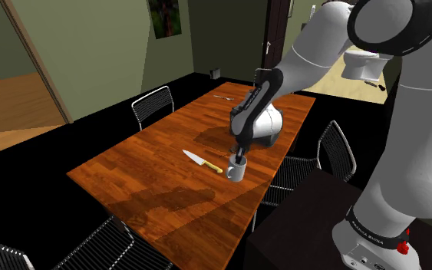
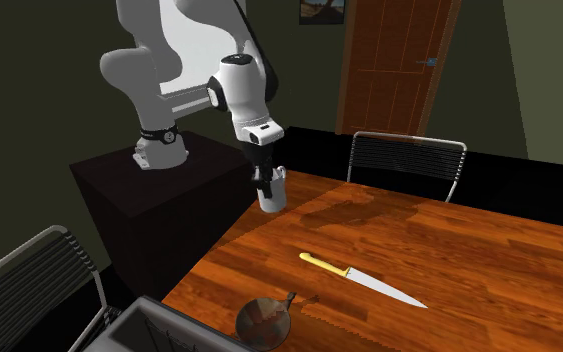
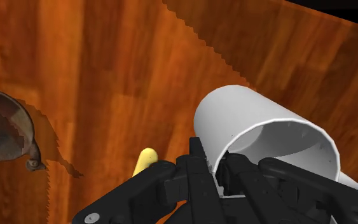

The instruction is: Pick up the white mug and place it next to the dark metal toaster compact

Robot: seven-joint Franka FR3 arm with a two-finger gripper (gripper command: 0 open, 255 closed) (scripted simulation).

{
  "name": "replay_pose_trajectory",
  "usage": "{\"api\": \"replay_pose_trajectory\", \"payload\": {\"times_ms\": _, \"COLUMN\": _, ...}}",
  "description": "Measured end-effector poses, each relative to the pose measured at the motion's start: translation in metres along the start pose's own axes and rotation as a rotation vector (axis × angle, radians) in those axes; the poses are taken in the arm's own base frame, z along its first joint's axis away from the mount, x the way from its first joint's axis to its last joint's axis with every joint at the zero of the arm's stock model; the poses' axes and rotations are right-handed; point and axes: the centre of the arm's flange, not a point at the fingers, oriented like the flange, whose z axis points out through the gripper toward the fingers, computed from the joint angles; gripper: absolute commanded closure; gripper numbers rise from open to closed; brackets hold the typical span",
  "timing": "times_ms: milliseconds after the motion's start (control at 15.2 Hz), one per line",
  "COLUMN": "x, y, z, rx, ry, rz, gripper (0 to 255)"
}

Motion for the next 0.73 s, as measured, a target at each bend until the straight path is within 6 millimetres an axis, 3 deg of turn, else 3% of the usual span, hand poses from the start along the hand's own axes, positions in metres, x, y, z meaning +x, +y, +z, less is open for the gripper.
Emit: {"api": "replay_pose_trajectory", "payload": {"times_ms": 726, "x": 0.010, "y": -0.001, "z": -0.057, "rx": 0.000, "ry": 0.000, "rz": 0.000, "gripper": 255}}
